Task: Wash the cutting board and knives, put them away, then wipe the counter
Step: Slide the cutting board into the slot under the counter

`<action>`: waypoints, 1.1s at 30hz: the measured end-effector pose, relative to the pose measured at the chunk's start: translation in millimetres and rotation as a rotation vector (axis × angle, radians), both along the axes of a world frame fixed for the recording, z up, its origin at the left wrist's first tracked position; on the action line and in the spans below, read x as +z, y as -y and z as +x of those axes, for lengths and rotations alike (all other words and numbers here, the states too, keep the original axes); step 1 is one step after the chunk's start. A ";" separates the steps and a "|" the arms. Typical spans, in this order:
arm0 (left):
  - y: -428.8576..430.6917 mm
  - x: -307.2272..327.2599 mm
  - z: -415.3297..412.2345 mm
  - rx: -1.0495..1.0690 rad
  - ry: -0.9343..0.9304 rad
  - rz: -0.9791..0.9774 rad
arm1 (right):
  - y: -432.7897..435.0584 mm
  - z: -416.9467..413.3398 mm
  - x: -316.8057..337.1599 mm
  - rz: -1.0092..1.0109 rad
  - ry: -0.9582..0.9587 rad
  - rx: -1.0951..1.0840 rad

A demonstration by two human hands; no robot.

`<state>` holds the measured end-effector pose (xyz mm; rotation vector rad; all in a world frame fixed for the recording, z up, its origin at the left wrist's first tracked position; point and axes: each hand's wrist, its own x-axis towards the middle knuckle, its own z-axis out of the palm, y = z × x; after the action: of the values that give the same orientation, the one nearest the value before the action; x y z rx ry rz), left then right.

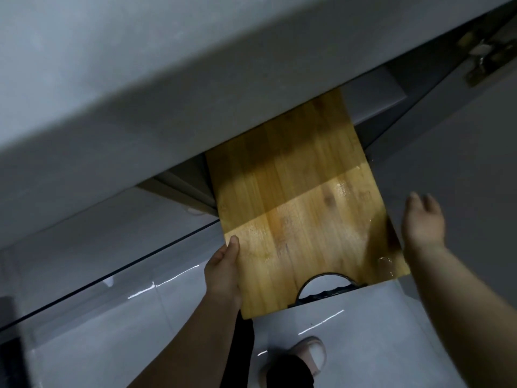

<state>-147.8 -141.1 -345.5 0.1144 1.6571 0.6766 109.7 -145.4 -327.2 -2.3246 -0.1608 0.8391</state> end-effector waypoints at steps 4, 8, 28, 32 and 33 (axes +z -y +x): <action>-0.3 1.2 0.0 0.002 -0.014 -0.018 | 65.4 -33.7 -3.7 0.014 -0.457 -0.442; -1.9 3.3 -0.9 -0.021 0.017 -0.022 | 76.1 -64.8 3.8 0.258 -0.785 -0.565; -14.3 19.4 14.3 0.343 0.470 -0.169 | -57.6 -66.6 16.5 0.488 -0.784 -0.383; -33.5 20.9 10.2 0.487 0.527 -0.154 | -69.6 -81.7 12.2 0.566 -0.737 -0.430; -37.4 20.7 8.2 0.514 0.545 -0.144 | -72.8 -83.1 11.2 0.565 -0.742 -0.433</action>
<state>-139.6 -103.7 -324.8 -0.5718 1.1967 0.8744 26.6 -72.6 -316.0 -1.3453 0.3685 1.1754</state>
